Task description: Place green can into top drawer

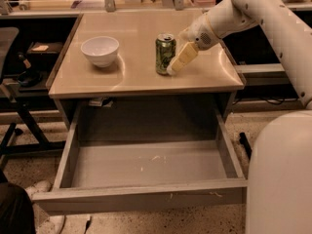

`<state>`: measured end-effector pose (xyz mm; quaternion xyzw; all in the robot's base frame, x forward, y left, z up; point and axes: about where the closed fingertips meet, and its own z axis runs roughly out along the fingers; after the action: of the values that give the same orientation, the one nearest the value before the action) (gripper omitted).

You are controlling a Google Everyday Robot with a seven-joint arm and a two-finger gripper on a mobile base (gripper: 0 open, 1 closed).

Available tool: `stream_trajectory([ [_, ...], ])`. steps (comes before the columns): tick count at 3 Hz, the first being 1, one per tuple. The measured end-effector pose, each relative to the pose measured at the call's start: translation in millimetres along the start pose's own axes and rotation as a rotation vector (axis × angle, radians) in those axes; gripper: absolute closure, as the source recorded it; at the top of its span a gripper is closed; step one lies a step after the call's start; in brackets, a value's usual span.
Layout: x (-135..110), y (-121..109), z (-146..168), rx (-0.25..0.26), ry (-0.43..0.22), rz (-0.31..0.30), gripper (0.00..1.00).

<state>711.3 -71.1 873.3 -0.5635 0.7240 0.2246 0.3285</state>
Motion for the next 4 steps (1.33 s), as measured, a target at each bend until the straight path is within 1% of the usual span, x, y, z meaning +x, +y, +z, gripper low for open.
stream_trajectory([
  [1, -11.1, 3.1, 12.6, -0.009, 0.000, -0.011, 0.00],
  [2, -11.4, 3.3, 13.1, -0.009, 0.000, -0.012, 0.17],
  [4, -11.4, 3.3, 13.2, -0.009, 0.000, -0.012, 0.64],
])
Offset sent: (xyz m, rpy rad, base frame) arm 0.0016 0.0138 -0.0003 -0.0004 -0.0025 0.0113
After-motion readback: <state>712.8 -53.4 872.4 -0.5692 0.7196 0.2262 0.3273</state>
